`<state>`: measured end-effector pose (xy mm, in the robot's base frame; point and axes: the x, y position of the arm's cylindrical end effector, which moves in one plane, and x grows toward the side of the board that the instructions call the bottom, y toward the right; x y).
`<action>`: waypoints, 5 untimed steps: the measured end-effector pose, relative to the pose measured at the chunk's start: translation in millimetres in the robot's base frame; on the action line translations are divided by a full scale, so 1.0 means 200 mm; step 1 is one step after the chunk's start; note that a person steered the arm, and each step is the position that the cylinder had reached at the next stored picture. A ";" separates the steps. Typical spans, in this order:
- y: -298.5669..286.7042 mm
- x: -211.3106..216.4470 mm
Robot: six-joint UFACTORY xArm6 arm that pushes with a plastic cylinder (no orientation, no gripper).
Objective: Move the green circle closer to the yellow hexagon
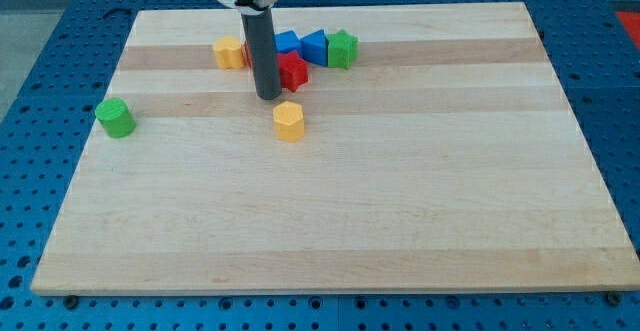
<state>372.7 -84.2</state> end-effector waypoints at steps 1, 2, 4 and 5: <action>-0.09 0.03; -0.27 0.02; -0.69 0.01; -0.83 -0.09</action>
<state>354.5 -250.8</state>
